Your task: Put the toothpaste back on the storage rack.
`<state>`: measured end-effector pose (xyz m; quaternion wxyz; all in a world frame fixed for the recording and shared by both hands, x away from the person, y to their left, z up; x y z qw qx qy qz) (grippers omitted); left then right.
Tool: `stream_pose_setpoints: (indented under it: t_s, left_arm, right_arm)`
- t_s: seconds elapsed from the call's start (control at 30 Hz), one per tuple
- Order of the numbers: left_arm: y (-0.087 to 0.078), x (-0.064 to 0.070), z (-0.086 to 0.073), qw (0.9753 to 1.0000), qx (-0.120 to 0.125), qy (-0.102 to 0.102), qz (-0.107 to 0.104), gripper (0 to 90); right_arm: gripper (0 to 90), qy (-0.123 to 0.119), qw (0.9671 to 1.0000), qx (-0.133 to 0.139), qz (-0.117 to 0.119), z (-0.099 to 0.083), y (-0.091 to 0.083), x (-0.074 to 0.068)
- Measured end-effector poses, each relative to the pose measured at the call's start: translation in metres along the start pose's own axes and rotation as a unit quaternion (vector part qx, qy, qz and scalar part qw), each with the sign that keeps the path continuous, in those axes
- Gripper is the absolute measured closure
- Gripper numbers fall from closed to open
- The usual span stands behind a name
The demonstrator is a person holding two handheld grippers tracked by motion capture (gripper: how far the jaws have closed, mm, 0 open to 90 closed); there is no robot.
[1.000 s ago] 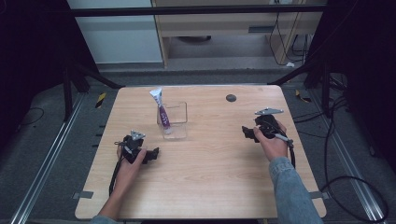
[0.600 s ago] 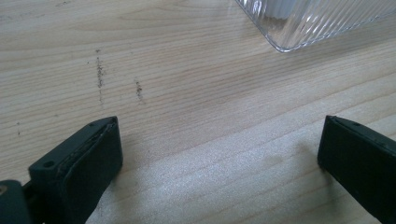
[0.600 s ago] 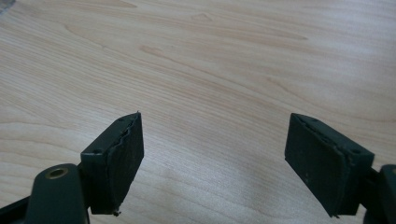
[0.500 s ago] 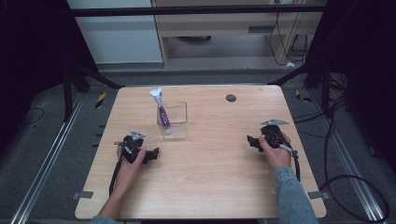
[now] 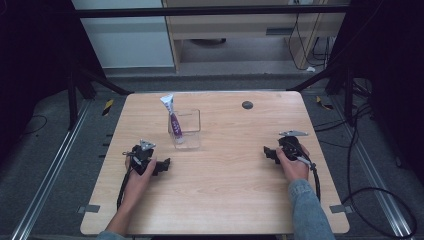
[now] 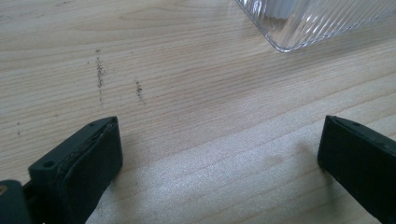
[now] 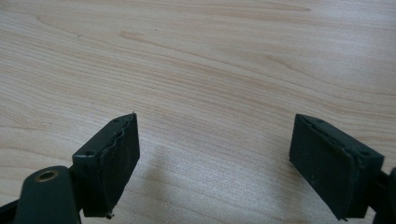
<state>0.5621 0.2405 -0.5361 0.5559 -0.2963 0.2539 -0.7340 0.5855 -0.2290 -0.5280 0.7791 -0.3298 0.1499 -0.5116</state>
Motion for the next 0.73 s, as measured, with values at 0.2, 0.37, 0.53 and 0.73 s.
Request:
stream_pose_setpoints:
  t_s: [0.2, 0.37, 0.53, 0.73]
  left_arm:
    - [0.000, 0.000, 0.000, 1.0000, 0.000, 0.000, 0.000, 0.0]
    - [0.000, 0.000, 0.000, 1.0000, 0.000, 0.000, 0.000, 0.0]
    - [0.000, 0.000, 0.000, 1.0000, 0.000, 0.000, 0.000, 0.0]
    - [0.000, 0.000, 0.000, 1.0000, 0.000, 0.000, -0.001, 0.0]
  right_arm:
    - [15.4, 0.005, 1.0000, 0.002, -0.002, -0.003, 0.003, -0.001]
    - [14.6, -0.006, 0.9998, 0.006, -0.015, -0.004, 0.006, -0.004]
    - [11.0, -0.034, 0.9991, -0.003, -0.024, -0.004, 0.008, -0.010]
    - [0.2, -0.001, 0.9982, -0.026, -0.053, -0.004, 0.011, -0.010]
Point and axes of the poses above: each handheld gripper's, and its own axes: y roughly forward along the jaws, z roughly out of its top, x roughly to its right, the point moved 4 cm from there along y, roughly forward along the jaws, and after that the axes turned 14 degrees about -y, right-handed, at the moved point
